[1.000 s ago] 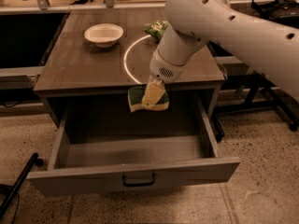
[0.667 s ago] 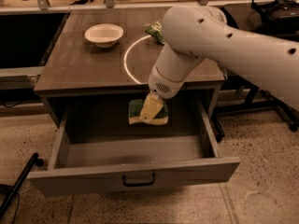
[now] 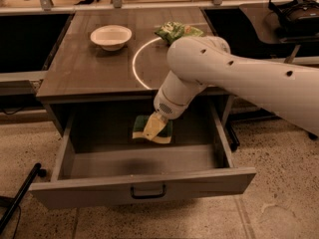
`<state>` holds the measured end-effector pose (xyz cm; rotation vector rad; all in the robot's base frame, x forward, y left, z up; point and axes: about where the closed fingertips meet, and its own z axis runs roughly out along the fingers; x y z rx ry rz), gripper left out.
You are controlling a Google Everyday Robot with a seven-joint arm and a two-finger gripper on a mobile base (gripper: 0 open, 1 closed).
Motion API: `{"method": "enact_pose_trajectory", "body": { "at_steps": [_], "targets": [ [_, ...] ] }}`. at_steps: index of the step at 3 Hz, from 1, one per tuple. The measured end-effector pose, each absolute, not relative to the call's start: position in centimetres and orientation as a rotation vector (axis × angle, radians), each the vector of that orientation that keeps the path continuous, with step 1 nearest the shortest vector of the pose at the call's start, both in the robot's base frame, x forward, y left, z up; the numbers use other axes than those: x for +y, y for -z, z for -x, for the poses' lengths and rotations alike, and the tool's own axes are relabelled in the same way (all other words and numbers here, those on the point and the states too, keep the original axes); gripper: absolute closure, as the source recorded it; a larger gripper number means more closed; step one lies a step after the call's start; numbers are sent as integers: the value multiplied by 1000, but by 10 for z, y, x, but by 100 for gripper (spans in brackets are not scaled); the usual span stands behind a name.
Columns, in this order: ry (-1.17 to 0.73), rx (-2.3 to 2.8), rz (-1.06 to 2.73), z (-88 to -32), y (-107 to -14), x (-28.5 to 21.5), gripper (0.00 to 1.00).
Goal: Place sponge into top drawer
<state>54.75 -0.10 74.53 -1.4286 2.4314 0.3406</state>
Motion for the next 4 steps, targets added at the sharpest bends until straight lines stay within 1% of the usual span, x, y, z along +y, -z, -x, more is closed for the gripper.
{"method": "enact_pose_trajectory", "body": {
  "at_steps": [1,3,4],
  "targets": [
    [-348,2475,1348,-550,-711,6,100],
    [-334,2471,1285,-556,-675,11,100],
    [-317,2446,1255,-562,-663,10,74]
  ]
}}
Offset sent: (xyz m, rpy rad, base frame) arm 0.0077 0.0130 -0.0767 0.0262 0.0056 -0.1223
